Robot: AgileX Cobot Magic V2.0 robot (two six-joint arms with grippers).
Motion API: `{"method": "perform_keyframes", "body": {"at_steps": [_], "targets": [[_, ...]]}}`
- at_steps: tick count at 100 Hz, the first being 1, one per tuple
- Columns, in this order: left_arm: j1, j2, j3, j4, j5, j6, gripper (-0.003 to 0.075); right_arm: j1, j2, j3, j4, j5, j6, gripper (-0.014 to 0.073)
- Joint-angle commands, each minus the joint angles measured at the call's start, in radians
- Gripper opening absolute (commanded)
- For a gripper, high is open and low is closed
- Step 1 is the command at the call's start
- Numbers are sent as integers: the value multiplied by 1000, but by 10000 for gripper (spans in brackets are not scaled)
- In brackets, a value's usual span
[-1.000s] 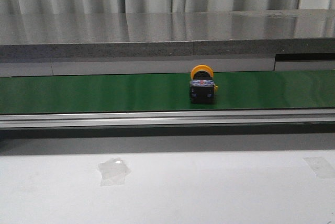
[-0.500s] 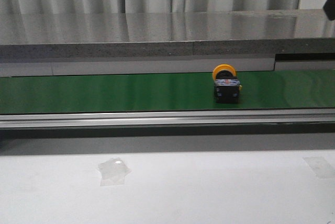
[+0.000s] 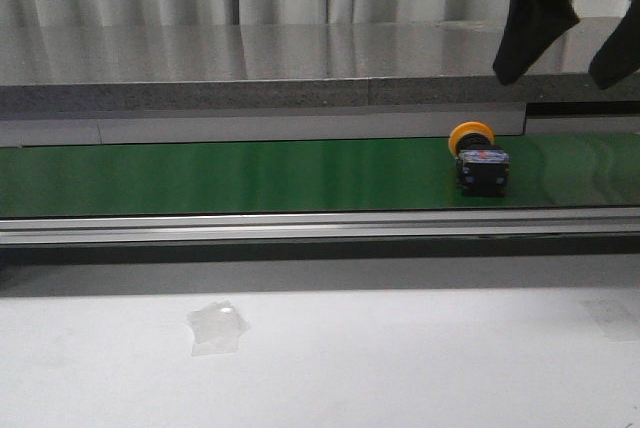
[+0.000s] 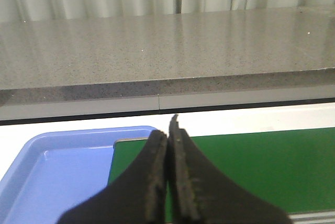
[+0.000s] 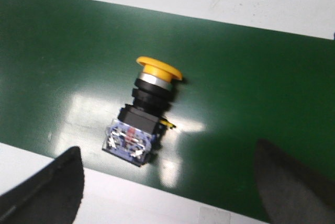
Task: Move button from left to right
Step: 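Lower the right gripper onto the push-button and close on its body, then lift the push-button with the right gripper and carry it over the green bin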
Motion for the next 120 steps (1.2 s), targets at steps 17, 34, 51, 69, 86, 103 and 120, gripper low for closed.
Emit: {"method": "perform_keyframes", "body": {"at_steps": [17,34,51,69,86,103,120], "targets": [[-8,5,-29,-9,-85,0,-20,4,80,-60,-22,-109,-10,645],[-8,5,-29,-9,-85,0,-20,4,136,-60,-53,-116,-10,645],[-8,5,-29,-9,-85,0,-20,2,177,-60,-67,-114,-10,595],[-8,5,-29,-9,-85,0,-20,2,181,-60,-67,-99,-10,295],[-8,5,-29,-9,-85,0,-20,2,164,-60,-82,-82,-10,204],[-8,5,-29,-9,-85,0,-20,-8,107,-61,-165,-76,-10,204],[-8,5,-29,-9,-85,0,-20,-80,55,-85,-216,-49,-10,204]]}}
